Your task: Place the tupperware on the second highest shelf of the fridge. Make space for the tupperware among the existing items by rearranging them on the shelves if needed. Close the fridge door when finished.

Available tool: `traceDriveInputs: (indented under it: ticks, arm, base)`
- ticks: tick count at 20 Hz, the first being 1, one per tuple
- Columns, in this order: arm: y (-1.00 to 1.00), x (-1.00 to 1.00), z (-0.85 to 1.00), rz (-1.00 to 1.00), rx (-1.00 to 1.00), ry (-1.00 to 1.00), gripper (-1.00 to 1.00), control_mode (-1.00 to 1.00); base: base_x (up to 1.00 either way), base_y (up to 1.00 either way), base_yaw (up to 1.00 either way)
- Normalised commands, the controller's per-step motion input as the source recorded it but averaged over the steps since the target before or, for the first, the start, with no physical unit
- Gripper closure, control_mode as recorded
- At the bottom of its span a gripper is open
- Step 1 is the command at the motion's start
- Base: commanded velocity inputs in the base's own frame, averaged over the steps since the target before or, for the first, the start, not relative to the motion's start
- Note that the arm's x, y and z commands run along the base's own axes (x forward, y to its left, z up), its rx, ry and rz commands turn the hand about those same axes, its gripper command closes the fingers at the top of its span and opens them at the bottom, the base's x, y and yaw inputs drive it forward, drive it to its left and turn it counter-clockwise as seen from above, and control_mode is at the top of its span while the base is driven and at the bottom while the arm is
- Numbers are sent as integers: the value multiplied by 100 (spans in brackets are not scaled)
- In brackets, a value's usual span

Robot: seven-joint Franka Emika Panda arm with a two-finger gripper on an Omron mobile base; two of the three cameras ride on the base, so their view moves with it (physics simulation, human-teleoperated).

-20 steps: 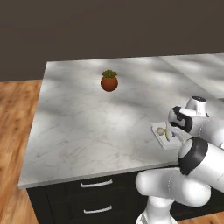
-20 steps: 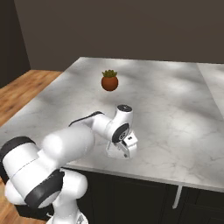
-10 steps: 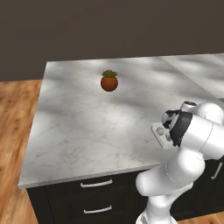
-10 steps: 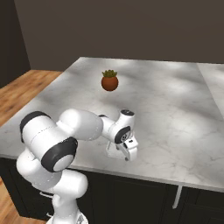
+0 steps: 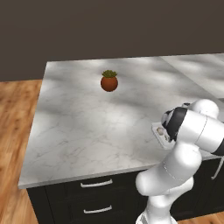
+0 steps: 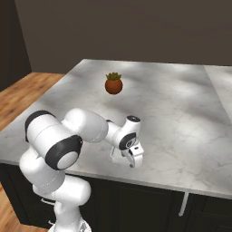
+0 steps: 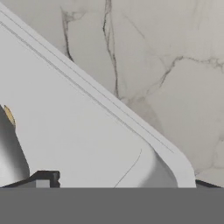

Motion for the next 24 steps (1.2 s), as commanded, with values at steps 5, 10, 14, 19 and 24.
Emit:
traceDriveInputs:
  ticks: [5,10,14,19,24]
  arm:
    - [0,0,0,0,0,0,100,-100]
    - [0,-12,0,0,0,-1,100,-100]
    - [4,-13,3,0,0,-5,100,-100]
    - [24,-21,48,0,0,-12,100,-100]
    - [52,-44,100,0,0,-18,100,-100]
  base:
    - [0,0,0]
    - [0,0,0]
    - [0,0,0]
    - [0,0,0]
    - [0,0,0]
